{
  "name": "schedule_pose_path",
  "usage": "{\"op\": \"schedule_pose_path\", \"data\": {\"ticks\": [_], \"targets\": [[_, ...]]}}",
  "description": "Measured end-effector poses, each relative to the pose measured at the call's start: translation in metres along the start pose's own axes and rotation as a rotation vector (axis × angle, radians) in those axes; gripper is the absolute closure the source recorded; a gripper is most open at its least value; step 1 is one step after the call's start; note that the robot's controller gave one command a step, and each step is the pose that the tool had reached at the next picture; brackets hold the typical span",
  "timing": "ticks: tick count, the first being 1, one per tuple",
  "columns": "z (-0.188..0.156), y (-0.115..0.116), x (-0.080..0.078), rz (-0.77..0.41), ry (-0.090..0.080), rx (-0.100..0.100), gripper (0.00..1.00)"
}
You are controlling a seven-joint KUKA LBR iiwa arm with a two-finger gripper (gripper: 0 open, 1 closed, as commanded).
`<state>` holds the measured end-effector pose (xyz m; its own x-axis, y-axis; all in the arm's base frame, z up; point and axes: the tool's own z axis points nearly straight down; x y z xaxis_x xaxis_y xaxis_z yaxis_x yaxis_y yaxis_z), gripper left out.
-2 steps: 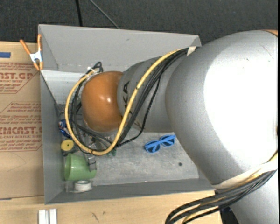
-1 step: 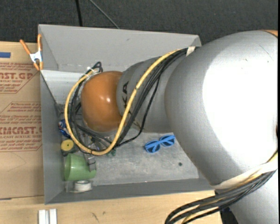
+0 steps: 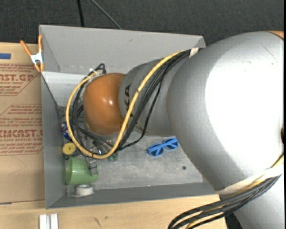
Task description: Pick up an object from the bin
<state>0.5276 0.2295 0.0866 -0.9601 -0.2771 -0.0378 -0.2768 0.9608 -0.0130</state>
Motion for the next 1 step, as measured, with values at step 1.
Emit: {"op": "schedule_pose_path", "data": {"ticks": [1], "targets": [[-0.0005,0.0062,-0.001,-0.258,-0.011,-0.008,0.0]]}}
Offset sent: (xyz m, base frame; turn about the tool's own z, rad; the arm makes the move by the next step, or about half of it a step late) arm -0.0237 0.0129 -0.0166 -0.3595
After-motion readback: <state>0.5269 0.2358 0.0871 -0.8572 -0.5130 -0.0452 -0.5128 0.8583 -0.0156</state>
